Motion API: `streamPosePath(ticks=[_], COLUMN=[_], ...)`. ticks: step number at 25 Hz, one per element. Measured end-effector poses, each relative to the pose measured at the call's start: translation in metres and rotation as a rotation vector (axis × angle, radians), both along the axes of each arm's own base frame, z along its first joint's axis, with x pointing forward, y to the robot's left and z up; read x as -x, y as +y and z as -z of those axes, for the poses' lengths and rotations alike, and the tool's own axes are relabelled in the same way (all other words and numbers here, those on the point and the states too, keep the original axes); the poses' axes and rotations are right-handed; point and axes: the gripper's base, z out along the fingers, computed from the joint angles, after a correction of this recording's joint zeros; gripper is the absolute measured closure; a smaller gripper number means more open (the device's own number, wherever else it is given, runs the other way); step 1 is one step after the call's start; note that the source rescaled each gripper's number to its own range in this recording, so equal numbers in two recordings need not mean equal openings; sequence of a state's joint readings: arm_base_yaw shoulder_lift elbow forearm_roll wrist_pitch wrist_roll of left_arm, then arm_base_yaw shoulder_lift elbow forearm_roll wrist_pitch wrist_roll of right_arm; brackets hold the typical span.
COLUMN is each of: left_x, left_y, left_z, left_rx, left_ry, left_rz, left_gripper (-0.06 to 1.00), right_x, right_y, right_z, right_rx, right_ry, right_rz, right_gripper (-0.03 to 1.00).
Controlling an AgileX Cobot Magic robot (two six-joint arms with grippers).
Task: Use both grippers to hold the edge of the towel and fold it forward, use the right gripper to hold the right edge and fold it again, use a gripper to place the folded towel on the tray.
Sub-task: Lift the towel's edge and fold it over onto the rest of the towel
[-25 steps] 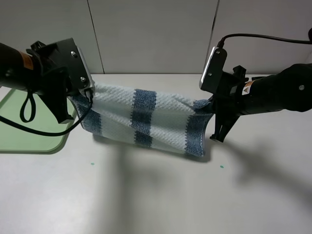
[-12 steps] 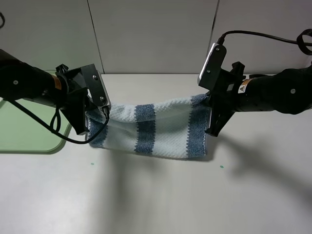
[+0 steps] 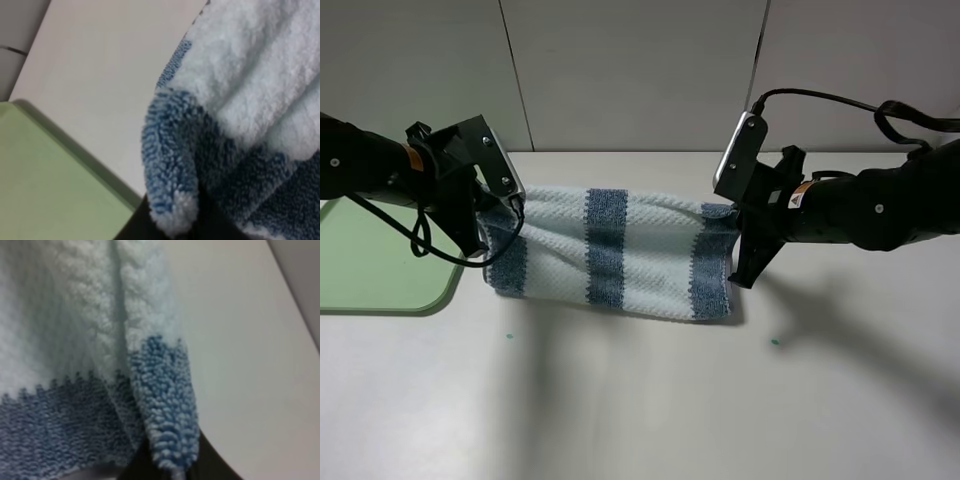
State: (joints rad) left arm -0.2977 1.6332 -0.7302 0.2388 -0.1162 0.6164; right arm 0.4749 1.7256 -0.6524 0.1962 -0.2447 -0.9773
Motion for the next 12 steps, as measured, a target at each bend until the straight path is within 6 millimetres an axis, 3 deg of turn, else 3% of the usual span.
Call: streamPosePath(ticks=[12], left_x=[-0.001], left_y=[-0.0003], left_z=[-0.001], left_rx=[0.007], left_ry=[-0.014], left_rz=[0.001], left_gripper=[0.94], right_x=[-0.0051], right_y=[0.001], right_z=[0.0017], right_rx=[-0.016], right_ry=[-0.055], right_rz=[0.012], right_gripper=[0.97])
